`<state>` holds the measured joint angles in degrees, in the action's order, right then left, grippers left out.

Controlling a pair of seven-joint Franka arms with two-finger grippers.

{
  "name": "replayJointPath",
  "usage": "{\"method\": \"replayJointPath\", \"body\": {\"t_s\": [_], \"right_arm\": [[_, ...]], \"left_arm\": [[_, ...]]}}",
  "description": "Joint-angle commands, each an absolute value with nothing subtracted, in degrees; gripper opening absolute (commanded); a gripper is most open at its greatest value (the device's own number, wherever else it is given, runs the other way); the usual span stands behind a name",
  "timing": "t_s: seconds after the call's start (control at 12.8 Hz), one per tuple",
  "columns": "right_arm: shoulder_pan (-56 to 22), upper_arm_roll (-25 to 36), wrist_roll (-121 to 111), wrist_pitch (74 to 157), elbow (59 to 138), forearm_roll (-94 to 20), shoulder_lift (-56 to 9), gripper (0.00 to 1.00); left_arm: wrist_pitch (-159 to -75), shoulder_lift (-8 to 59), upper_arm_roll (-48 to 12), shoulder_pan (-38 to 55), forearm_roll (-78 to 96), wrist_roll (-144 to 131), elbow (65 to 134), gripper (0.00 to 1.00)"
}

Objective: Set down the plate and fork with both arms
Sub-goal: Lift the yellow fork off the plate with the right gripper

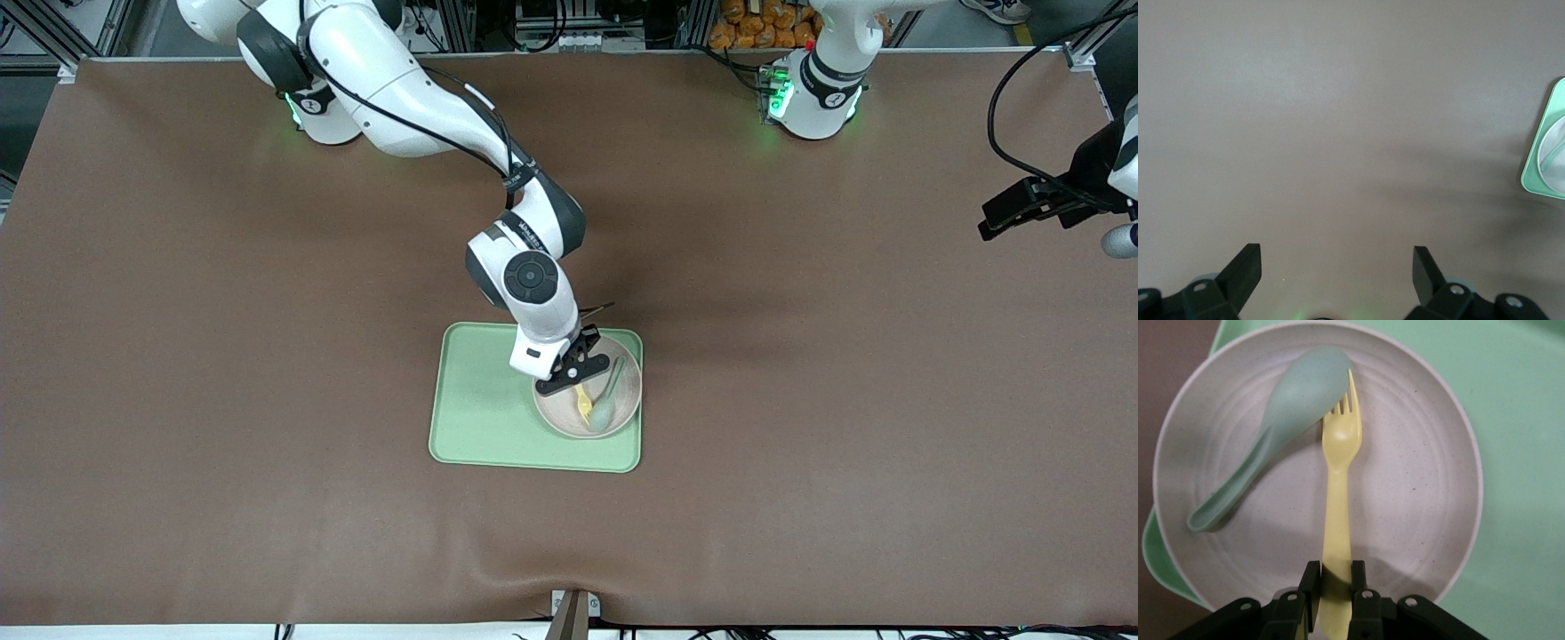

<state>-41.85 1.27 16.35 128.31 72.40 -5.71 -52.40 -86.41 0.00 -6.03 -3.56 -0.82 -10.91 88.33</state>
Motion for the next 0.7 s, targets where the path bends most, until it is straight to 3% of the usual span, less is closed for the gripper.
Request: {"method": "replayJointPath", "body": {"t_s": [0.0,0.63], "right_arm": [[-42.89,1.76,18.63,123.85,72.77,-5.71,-50.28,0.00],[-41.93,2.02,19.07,116.11,72.42,-6.33,-46.33,0.00]], "left_arm": [[-85.96,-0.97,-6.42,-3.69,-2.11,-10.37,88.86,1.00],[-85.96,-0.53,-6.42,-3.60,-2.11,-10.46,88.95,1.00]]}}
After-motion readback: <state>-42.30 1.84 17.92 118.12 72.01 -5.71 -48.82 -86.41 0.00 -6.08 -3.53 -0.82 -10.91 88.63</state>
